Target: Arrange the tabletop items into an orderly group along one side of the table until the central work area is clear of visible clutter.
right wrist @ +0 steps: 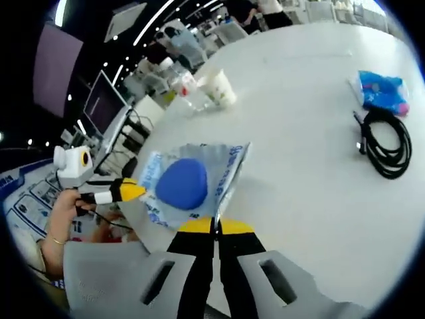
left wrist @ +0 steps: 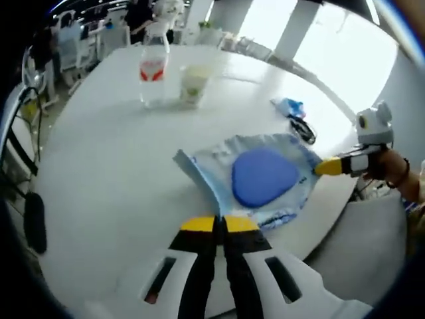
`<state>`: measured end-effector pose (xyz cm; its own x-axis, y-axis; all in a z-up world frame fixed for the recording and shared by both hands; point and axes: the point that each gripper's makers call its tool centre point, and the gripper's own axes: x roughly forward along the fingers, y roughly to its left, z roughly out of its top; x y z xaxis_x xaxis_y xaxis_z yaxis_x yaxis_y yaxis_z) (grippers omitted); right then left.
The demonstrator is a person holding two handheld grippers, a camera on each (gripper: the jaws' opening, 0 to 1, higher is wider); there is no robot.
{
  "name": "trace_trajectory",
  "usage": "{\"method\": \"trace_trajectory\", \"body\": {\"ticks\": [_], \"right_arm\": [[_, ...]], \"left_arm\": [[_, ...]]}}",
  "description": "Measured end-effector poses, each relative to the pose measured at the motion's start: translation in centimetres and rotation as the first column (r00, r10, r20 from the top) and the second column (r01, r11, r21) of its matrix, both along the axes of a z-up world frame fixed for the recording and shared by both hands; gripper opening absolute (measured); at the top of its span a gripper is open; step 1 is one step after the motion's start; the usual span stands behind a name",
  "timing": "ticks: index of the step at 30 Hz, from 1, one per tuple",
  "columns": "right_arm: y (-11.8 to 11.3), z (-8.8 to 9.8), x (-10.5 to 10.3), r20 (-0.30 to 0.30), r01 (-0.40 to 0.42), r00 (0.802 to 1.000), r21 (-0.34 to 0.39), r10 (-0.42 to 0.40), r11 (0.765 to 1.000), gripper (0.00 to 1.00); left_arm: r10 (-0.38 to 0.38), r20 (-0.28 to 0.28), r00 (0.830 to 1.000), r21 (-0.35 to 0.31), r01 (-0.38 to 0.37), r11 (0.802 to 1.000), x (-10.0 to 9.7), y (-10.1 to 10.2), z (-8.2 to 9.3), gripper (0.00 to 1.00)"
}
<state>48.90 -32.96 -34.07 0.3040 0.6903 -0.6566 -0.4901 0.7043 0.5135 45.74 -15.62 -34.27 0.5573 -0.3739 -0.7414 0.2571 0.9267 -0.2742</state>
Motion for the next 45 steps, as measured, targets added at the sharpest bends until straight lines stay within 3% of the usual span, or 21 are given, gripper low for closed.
{"method": "trace_trajectory", "body": {"ticks": [11,27,29,34,41,45], "right_arm": [[-2.8,1.4,2.5,0.019,0.087,0.996,0.024,-0.087,0.996,0.01],[-6.2,3.3,7.2,0.099,0.17,0.981,0.009,-0.17,0.985,0.01],[-6.7,3.3,8.1,0.104,0.191,0.976,0.013,-0.192,0.981,0.01],[-7.6,3.3,9.5,0.101,0.222,0.97,0.017,-0.223,0.975,0.01],[-9.0,3.0,12.3,0.178,0.224,0.961,-0.053,-0.212,0.973,0.01],[-9.4,2.7,13.9,0.186,0.24,0.956,-0.056,-0.226,0.969,0.01]], "left_arm": [[-0.107,0.02,0.994,0.008,0.106,0.994,2.4,-2.9,1.0,0.0],[-0.145,0.051,0.988,0.006,0.145,0.989,7.0,-6.1,1.9,0.0],[-0.163,0.074,0.984,0.032,0.161,0.986,8.0,-6.6,2.0,0.0],[-0.161,0.078,0.984,0.028,0.16,0.987,9.9,-7.2,1.6,0.0],[-0.144,0.091,0.985,-0.001,0.144,0.99,12.6,-8.6,1.3,0.0],[-0.112,0.106,0.988,-0.014,0.114,0.993,14.5,-8.9,1.3,0.0]]}}
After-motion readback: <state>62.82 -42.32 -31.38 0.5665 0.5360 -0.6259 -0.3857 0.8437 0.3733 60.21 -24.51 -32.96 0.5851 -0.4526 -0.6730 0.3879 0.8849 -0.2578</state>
